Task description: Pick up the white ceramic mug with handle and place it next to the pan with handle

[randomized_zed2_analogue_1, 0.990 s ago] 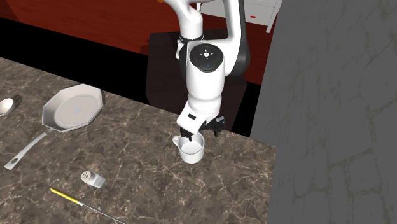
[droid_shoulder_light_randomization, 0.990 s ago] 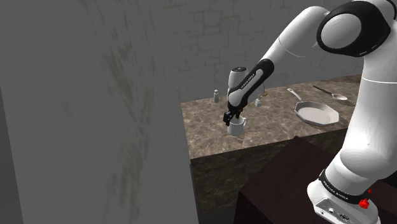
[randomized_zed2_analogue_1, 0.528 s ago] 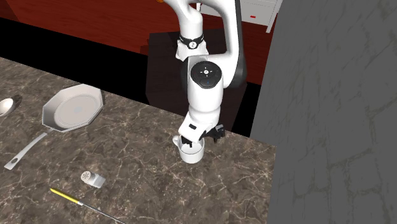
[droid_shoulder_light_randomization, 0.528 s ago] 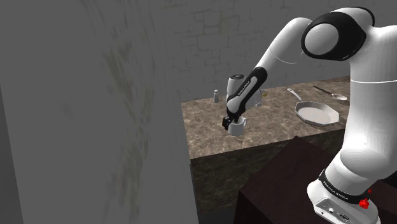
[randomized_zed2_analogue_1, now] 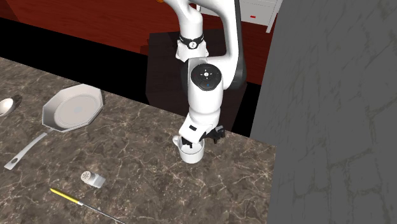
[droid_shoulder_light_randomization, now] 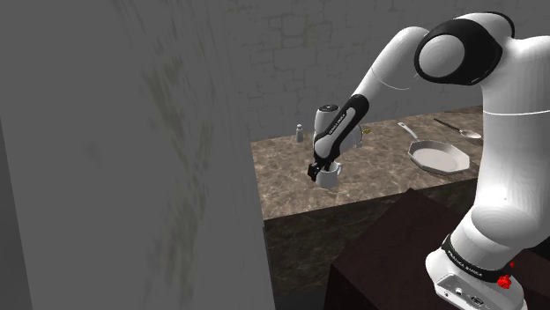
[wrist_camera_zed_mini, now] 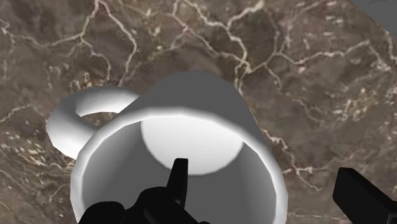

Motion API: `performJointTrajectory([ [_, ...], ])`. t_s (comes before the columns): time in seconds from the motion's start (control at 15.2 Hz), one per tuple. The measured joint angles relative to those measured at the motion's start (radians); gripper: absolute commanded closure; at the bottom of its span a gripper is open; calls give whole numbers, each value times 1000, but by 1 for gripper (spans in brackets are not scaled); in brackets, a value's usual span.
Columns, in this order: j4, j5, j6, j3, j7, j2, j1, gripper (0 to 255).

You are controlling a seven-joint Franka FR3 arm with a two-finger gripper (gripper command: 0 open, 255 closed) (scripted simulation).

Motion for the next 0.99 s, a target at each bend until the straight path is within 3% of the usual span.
performJointTrajectory([
  [0.66, 0, 0, 0, 0, 0, 0, 0, 255],
  [0.99, -7, 2, -44, 2, -1, -51, -1, 255],
])
